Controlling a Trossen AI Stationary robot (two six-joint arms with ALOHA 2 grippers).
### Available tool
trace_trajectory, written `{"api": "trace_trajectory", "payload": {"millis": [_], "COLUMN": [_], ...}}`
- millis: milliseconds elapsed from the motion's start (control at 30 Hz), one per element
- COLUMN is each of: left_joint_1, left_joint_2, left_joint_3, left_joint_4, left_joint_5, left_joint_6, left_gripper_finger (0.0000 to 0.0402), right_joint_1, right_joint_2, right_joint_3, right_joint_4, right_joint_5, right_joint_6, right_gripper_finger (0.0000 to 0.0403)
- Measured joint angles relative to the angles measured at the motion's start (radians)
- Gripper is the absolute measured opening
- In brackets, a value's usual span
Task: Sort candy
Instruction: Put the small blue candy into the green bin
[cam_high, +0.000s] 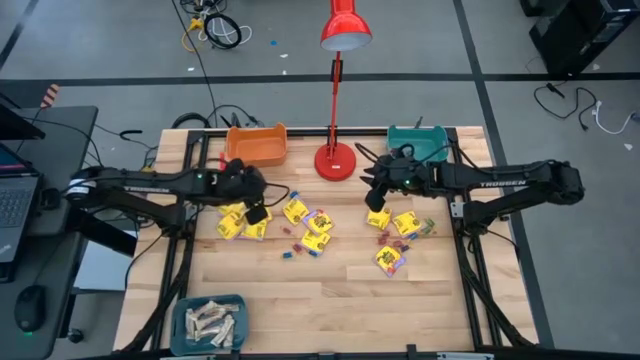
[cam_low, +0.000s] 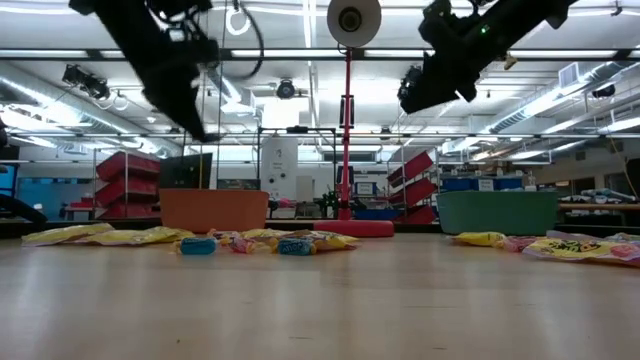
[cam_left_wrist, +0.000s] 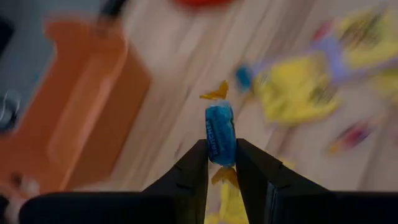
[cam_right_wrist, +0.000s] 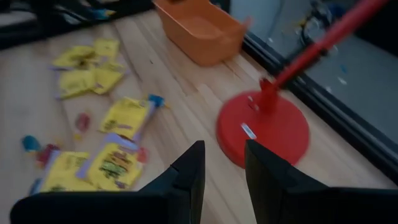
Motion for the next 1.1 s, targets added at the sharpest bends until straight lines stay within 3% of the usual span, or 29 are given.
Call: {"api": "trace_trajectory", "payload": {"millis": [333, 667, 1100], "left_joint_1": [-0.046, -0.059, -0.06], "left_joint_2": [-0.026, -0.01, 0.151], "left_joint_3": [0.013, 0.013, 0.009], "left_joint_4": [0.324, 0.545, 0.764], "left_joint_5": [0.112, 0.401, 0.414], "left_joint_6": [0.161, 0.196, 0.268], "left_gripper_finger": [0.008, 0.008, 0.008], "right_joint_1": [0.117, 0.23, 0.253], "right_joint_2": [0.0, 0.005, 0.151], "right_joint_3": [0.0, 0.0, 0.0], "right_joint_4": [0.19, 0.259, 0.541], "right_joint_5": [-0.038, -0.057, -0.056], "right_joint_6": [-0.226, -0.4, -0.453], "right_gripper_finger": [0.0099, 0.0099, 0.0099]}}
